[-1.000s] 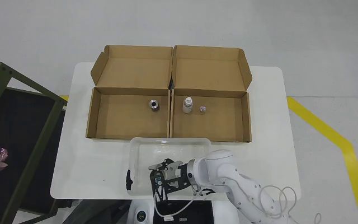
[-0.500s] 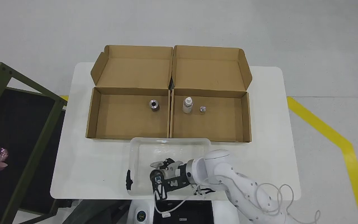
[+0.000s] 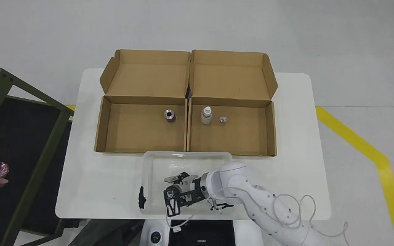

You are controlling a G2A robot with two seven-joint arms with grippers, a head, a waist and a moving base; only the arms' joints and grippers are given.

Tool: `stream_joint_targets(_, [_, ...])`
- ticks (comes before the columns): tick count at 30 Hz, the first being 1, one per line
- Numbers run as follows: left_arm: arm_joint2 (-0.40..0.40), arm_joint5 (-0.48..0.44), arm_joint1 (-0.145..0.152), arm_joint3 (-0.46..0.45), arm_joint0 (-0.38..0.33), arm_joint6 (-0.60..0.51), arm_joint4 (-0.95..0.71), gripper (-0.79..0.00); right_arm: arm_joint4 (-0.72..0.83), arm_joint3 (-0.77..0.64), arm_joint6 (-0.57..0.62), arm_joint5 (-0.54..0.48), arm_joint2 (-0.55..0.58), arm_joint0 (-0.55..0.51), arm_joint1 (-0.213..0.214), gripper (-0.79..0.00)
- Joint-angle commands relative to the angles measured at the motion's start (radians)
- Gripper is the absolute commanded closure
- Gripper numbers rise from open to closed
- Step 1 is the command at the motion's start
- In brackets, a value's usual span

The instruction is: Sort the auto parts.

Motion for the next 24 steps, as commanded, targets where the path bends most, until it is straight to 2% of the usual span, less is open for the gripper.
stream_joint_targets(1, [0.0, 0.0, 0.0, 0.0, 0.0, 0.0, 0.0, -0.785, 0.003, 0.011, -0.003, 0.002, -0.007, 0.009, -0.002, -0.511])
stream_joint_targets(9, [0.0, 0.0, 0.0, 0.0, 0.0, 0.0, 0.0, -0.785, 0.02, 0.062, -0.014, 0.013, -0.046, 0.05, -0.015, -0.468])
stream_joint_targets(19, [0.0, 0.0, 0.0, 0.0, 0.0, 0.0, 0.0, -0.785, 0.09, 0.104, -0.036, 0.009, -0.063, 0.081, -0.025, -0.231])
stream_joint_targets(24, [0.0, 0.0, 0.0, 0.0, 0.0, 0.0, 0.0, -0.785, 0.132, 0.115, -0.048, 0.007, -0.065, 0.094, -0.028, -0.034])
